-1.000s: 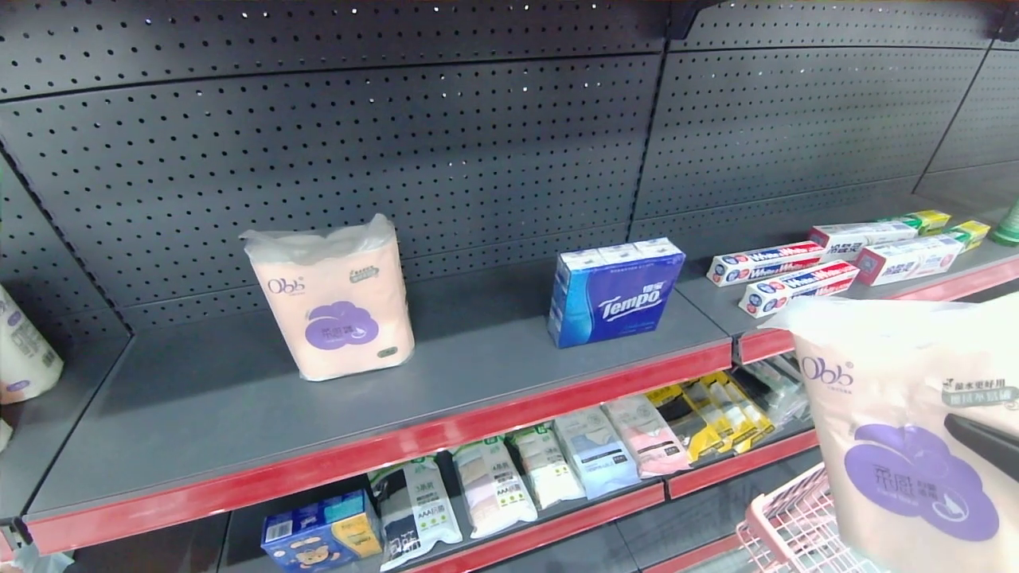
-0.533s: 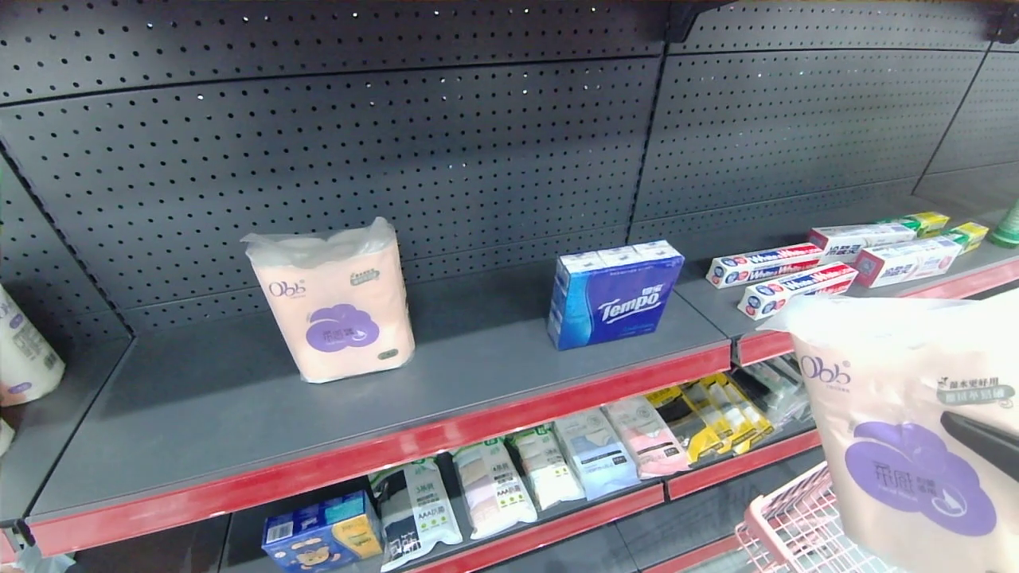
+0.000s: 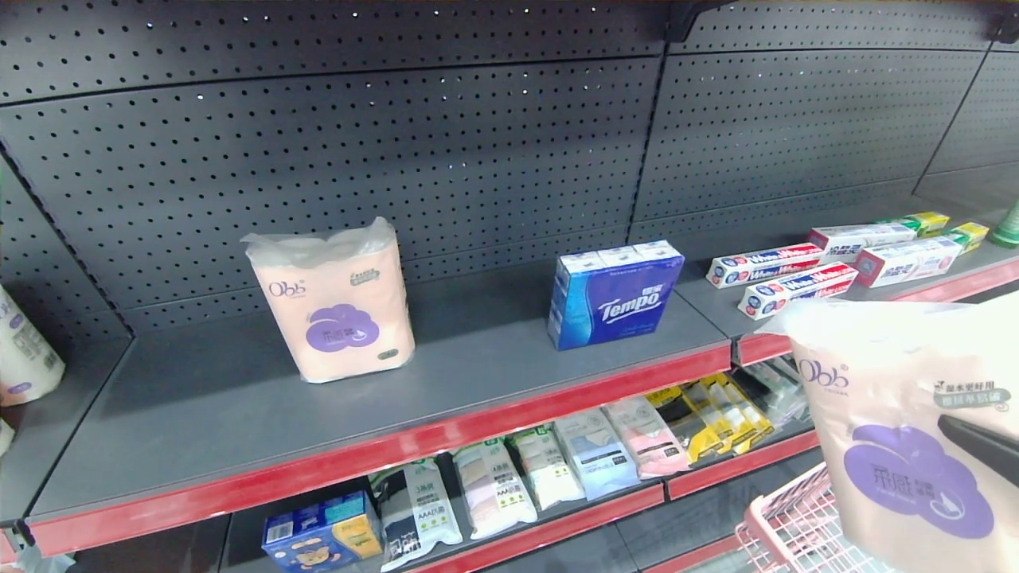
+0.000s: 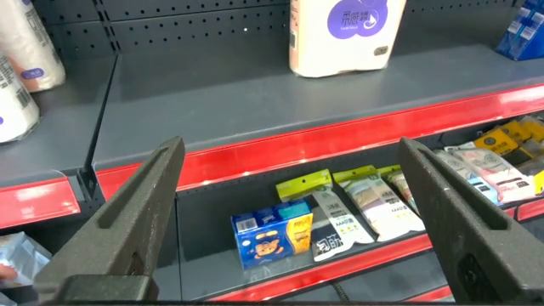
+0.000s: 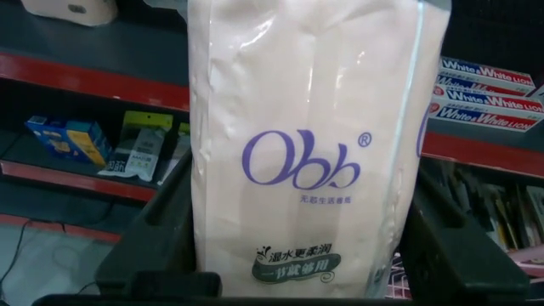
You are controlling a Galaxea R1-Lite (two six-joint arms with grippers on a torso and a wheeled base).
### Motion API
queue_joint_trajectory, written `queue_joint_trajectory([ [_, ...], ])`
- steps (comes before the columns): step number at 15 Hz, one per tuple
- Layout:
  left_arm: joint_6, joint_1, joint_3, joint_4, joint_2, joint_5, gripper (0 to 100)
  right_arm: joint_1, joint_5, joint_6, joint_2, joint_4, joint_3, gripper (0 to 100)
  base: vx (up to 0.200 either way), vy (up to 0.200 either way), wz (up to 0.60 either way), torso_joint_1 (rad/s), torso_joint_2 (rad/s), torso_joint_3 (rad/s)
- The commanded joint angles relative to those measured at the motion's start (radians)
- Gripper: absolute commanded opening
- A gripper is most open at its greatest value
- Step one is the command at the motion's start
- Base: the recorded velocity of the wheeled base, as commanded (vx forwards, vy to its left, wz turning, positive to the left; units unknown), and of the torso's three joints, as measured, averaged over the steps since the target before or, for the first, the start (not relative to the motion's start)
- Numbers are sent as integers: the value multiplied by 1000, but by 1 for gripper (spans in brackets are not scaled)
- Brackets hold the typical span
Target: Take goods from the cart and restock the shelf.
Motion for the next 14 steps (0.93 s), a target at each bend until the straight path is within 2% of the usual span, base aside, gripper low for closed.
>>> queue_joint_trajectory([
  [1, 0, 0, 0, 0, 2, 0, 100, 0, 0, -3, -1, 0, 2, 0, 0, 0, 600, 2, 2, 7],
  [8, 0, 0, 0, 0, 2, 0, 100, 0, 0, -9, -1, 1, 5, 0, 0, 0, 600, 2, 2, 1],
  [14, 0, 0, 0, 0, 2, 0, 100, -43, 0, 8, -24, 6, 7, 0, 0, 0, 0, 0, 0, 0],
])
